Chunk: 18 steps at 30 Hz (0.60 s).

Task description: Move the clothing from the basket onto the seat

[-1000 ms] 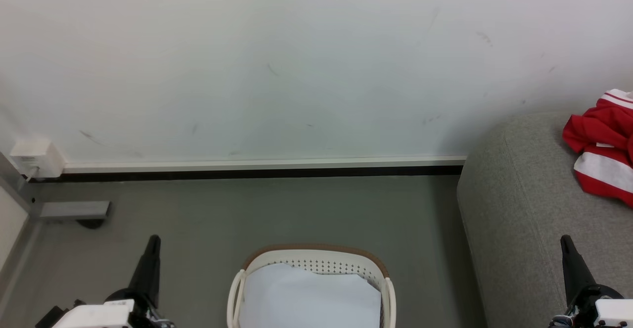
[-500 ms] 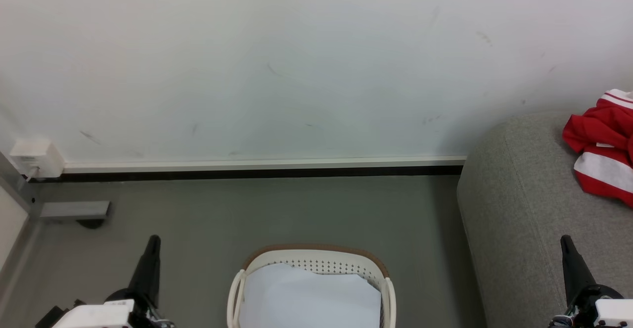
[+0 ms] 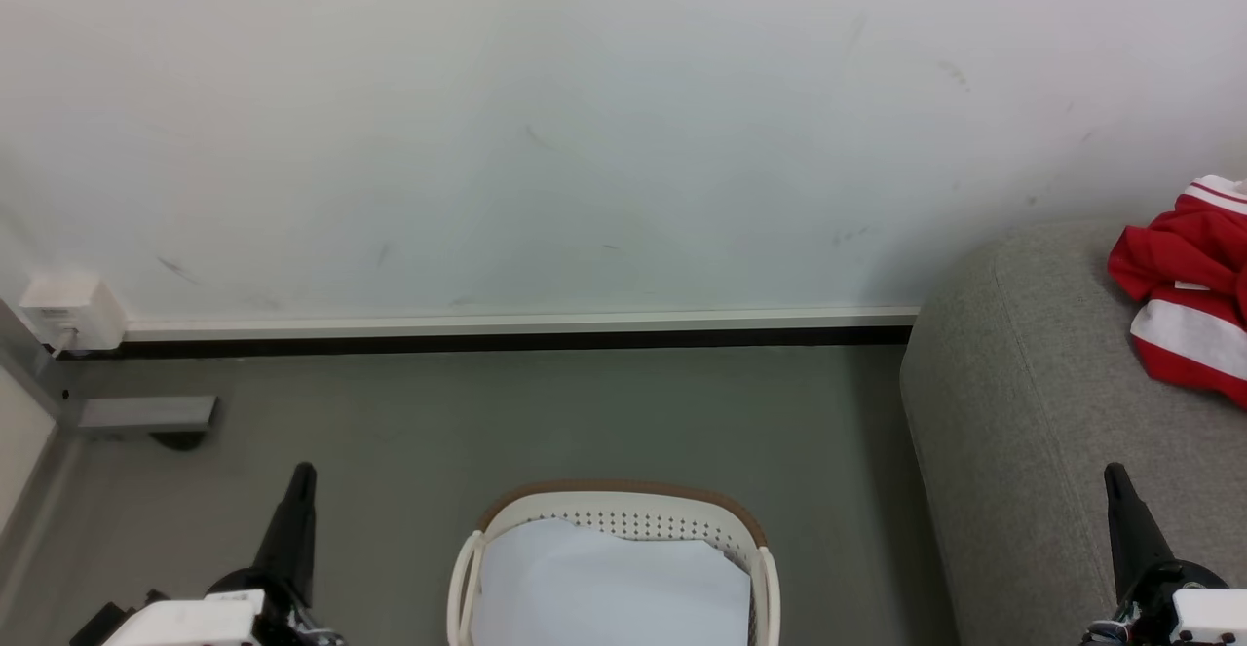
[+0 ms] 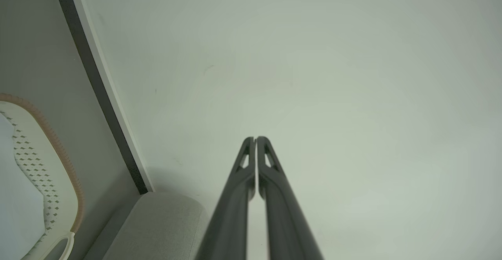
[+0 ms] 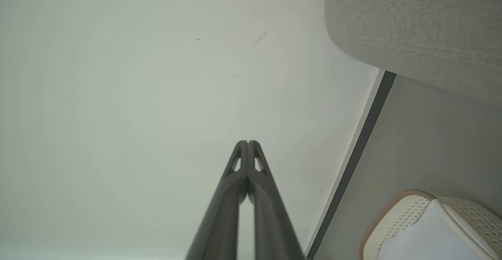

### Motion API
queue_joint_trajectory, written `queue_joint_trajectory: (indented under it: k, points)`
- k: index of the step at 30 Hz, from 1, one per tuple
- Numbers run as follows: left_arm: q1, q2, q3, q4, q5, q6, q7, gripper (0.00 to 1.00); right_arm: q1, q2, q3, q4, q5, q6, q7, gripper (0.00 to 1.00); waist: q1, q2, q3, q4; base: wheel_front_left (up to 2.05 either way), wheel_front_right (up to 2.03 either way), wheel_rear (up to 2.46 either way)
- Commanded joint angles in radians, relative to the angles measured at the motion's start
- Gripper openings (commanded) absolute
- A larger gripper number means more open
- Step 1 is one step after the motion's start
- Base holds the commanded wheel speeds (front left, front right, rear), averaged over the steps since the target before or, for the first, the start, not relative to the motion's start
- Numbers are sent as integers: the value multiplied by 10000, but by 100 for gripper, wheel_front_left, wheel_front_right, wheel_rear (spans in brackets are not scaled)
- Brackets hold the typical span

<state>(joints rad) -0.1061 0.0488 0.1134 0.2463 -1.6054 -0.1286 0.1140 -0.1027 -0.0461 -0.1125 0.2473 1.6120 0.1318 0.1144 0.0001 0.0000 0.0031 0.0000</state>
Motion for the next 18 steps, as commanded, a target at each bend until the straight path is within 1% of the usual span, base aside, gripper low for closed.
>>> queue_joint_trajectory:
  k: [1, 18]
  points:
    - [-79, 26, 21, -6, -139, -49, 36, 0, -125, -78, -39, -60, 22, -21, 29, 0, -1, 0, 0, 0, 0, 0, 0]
    - [-79, 26, 21, -6, -140, -49, 35, 0, -125, -78, -39, -60, 22, -21, 28, 0, -1, 0, 0, 0, 0, 0, 0]
